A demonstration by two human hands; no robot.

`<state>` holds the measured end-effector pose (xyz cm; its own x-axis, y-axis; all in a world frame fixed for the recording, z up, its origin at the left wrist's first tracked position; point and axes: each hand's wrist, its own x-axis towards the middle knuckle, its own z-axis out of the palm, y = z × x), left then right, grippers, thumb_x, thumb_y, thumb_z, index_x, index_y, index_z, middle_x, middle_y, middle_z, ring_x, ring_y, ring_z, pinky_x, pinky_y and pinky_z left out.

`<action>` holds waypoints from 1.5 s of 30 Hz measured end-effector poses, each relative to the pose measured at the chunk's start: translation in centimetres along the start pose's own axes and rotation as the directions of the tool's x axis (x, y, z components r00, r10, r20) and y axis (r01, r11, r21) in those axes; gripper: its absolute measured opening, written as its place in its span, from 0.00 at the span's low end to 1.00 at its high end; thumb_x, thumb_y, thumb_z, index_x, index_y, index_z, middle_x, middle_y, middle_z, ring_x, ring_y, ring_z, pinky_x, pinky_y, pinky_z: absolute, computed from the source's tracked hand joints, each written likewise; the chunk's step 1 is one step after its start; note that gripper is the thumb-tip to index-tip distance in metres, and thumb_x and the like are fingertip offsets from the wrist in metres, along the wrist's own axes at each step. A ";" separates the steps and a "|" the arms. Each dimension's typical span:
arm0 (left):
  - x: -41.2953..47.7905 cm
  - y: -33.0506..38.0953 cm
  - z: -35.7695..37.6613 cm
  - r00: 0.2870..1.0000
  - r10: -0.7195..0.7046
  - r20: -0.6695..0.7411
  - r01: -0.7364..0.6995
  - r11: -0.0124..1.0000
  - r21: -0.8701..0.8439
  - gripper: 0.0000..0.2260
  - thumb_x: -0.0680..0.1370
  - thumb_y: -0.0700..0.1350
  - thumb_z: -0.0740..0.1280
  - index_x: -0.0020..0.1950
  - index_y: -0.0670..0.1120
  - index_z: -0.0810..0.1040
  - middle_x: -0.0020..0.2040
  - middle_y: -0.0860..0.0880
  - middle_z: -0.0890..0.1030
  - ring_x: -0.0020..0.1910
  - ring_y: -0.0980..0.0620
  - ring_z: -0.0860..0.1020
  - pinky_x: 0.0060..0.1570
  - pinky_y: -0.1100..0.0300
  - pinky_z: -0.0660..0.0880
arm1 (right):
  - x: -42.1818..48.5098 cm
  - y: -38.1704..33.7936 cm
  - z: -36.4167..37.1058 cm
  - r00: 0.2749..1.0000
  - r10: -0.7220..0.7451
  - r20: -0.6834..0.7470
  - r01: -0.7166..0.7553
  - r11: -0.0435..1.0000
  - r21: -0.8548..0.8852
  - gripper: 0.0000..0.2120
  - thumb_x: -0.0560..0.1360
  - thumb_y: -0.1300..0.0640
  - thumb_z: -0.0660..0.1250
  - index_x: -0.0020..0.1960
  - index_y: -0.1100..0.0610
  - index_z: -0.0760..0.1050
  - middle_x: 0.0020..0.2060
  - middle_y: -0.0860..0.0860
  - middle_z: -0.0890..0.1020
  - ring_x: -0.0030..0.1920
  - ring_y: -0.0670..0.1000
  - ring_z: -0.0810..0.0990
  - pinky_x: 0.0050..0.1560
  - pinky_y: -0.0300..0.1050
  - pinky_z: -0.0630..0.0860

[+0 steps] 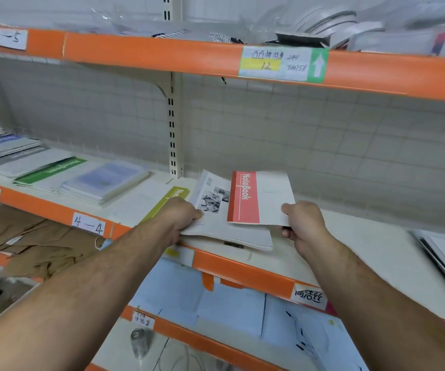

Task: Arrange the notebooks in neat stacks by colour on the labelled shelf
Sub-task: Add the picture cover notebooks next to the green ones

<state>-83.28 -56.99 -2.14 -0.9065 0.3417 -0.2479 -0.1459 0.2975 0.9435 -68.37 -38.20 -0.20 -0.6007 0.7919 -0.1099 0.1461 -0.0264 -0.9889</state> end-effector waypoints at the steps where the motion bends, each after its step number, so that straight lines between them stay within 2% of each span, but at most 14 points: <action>1: 0.6 0.1 0.1 1.000 -0.004 0.005 0.004 1.000 -0.021 0.04 0.77 0.35 0.69 0.46 0.40 0.76 0.41 0.41 0.81 0.41 0.42 0.80 0.47 0.49 0.77 | 0.4 0.0 0.2 1.000 0.005 -0.008 -0.005 1.000 0.000 0.08 0.78 0.66 0.60 0.41 0.60 0.74 0.33 0.55 0.78 0.26 0.52 0.70 0.25 0.42 0.64; 4: 2.5 0.3 0.5 1.000 0.013 -0.003 -0.013 0.999 0.035 0.06 0.77 0.36 0.70 0.52 0.37 0.76 0.44 0.39 0.81 0.38 0.43 0.79 0.39 0.56 0.75 | 1.5 -0.1 0.7 0.999 0.010 -0.034 -0.010 1.000 -0.007 0.06 0.77 0.65 0.61 0.43 0.60 0.75 0.36 0.56 0.79 0.27 0.52 0.70 0.25 0.42 0.65; 7: 4.4 0.2 0.5 0.995 0.099 -0.030 -0.089 0.965 0.247 0.11 0.75 0.39 0.70 0.56 0.36 0.77 0.50 0.39 0.81 0.42 0.44 0.79 0.33 0.60 0.69 | 1.9 -0.3 1.2 0.998 -0.004 -0.067 0.003 1.000 -0.015 0.06 0.77 0.64 0.61 0.48 0.62 0.76 0.39 0.56 0.79 0.28 0.52 0.71 0.24 0.41 0.65; 10: 5.4 0.3 0.1 0.988 0.153 0.027 -0.144 0.834 0.533 0.10 0.75 0.42 0.69 0.53 0.38 0.77 0.50 0.42 0.80 0.51 0.42 0.80 0.38 0.59 0.69 | 1.4 -0.7 2.1 0.994 -0.002 -0.105 0.000 1.000 -0.020 0.06 0.78 0.64 0.61 0.48 0.61 0.76 0.39 0.56 0.79 0.28 0.52 0.71 0.24 0.41 0.66; 13: 5.9 0.3 -0.8 0.971 0.187 0.146 -0.234 0.648 0.725 0.07 0.75 0.44 0.68 0.42 0.43 0.74 0.43 0.47 0.77 0.44 0.47 0.78 0.33 0.60 0.69 | 0.8 -1.2 3.0 0.989 -0.005 -0.146 0.000 0.999 -0.035 0.06 0.78 0.64 0.61 0.44 0.60 0.75 0.39 0.56 0.79 0.28 0.52 0.71 0.24 0.41 0.66; 16: 6.2 0.2 -1.3 0.944 0.230 0.237 -0.324 0.501 0.802 0.09 0.73 0.44 0.69 0.37 0.45 0.72 0.36 0.48 0.76 0.36 0.50 0.75 0.27 0.60 0.65 | -0.1 -1.2 3.9 0.985 -0.008 -0.173 0.003 1.000 -0.029 0.06 0.78 0.65 0.60 0.44 0.60 0.75 0.38 0.56 0.79 0.28 0.52 0.71 0.24 0.42 0.66; 19: 6.3 0.2 -1.2 0.913 0.271 0.305 -0.394 0.396 0.829 0.09 0.74 0.43 0.67 0.36 0.46 0.70 0.35 0.49 0.73 0.38 0.48 0.75 0.30 0.60 0.66 | -0.8 -0.9 4.4 0.978 -0.014 -0.208 0.008 1.000 -0.030 0.06 0.78 0.65 0.60 0.46 0.61 0.76 0.37 0.56 0.79 0.28 0.52 0.71 0.24 0.41 0.66; 22: 6.6 0.3 -1.2 0.893 0.274 0.357 -0.437 0.345 0.830 0.10 0.75 0.42 0.66 0.36 0.46 0.68 0.36 0.50 0.72 0.41 0.48 0.75 0.33 0.60 0.69 | -1.3 -0.9 4.7 0.969 -0.016 -0.247 0.005 0.999 -0.046 0.07 0.77 0.65 0.60 0.43 0.61 0.75 0.36 0.57 0.78 0.28 0.53 0.71 0.25 0.42 0.65; 24: 6.7 0.3 -1.4 0.887 0.269 0.375 -0.451 0.327 0.831 0.10 0.75 0.41 0.66 0.36 0.46 0.68 0.36 0.49 0.71 0.41 0.47 0.75 0.35 0.59 0.70 | -1.7 -0.8 5.0 0.964 -0.011 -0.266 -0.004 0.998 -0.058 0.07 0.76 0.66 0.60 0.42 0.61 0.75 0.35 0.58 0.78 0.27 0.53 0.71 0.25 0.42 0.65; 31: 6.7 0.1 -1.9 0.874 0.278 0.399 -0.476 0.321 0.819 0.11 0.75 0.38 0.66 0.34 0.45 0.69 0.34 0.49 0.73 0.31 0.52 0.71 0.27 0.61 0.65 | -3.0 0.0 6.4 0.952 0.031 -0.306 -0.051 0.997 -0.056 0.07 0.78 0.64 0.60 0.49 0.63 0.76 0.39 0.58 0.80 0.29 0.53 0.72 0.24 0.42 0.67; 34: 6.8 0.1 -2.3 0.873 0.270 0.407 -0.481 0.341 0.807 0.11 0.74 0.37 0.66 0.34 0.44 0.69 0.34 0.48 0.73 0.31 0.52 0.71 0.26 0.62 0.65 | -3.6 0.1 7.0 0.946 0.033 -0.323 -0.054 0.997 -0.056 0.06 0.78 0.64 0.60 0.49 0.63 0.76 0.39 0.58 0.80 0.29 0.54 0.73 0.25 0.41 0.67; 40: 6.1 0.6 -2.7 0.850 0.292 0.438 -0.521 0.342 0.782 0.06 0.74 0.37 0.64 0.37 0.44 0.73 0.37 0.47 0.75 0.36 0.50 0.74 0.31 0.61 0.69 | -4.9 0.2 7.7 0.940 0.042 -0.339 -0.060 0.997 -0.042 0.06 0.78 0.64 0.60 0.48 0.62 0.75 0.44 0.60 0.80 0.36 0.57 0.74 0.25 0.41 0.68; 42: 6.0 0.8 -3.1 0.835 0.354 0.421 -0.540 0.378 0.752 0.08 0.74 0.37 0.64 0.35 0.45 0.71 0.39 0.46 0.76 0.39 0.48 0.75 0.34 0.59 0.71 | -5.3 0.0 7.9 0.942 0.037 -0.334 -0.049 0.998 -0.027 0.05 0.78 0.65 0.60 0.47 0.61 0.75 0.43 0.59 0.80 0.35 0.57 0.74 0.26 0.42 0.68; 45: 5.6 1.2 -3.9 0.840 0.380 0.386 -0.539 0.509 0.671 0.09 0.75 0.37 0.63 0.34 0.45 0.72 0.38 0.47 0.77 0.38 0.49 0.76 0.34 0.60 0.70 | -5.9 0.1 8.5 0.953 0.029 -0.301 -0.036 0.999 -0.017 0.05 0.79 0.64 0.61 0.48 0.61 0.75 0.41 0.58 0.80 0.31 0.54 0.74 0.25 0.42 0.68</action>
<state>-90.06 -58.16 -1.56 -0.6643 0.7446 0.0650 0.6799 0.5658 0.4666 -71.47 -48.03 -0.51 -0.3315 0.9377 -0.1038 0.1813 -0.0447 -0.9824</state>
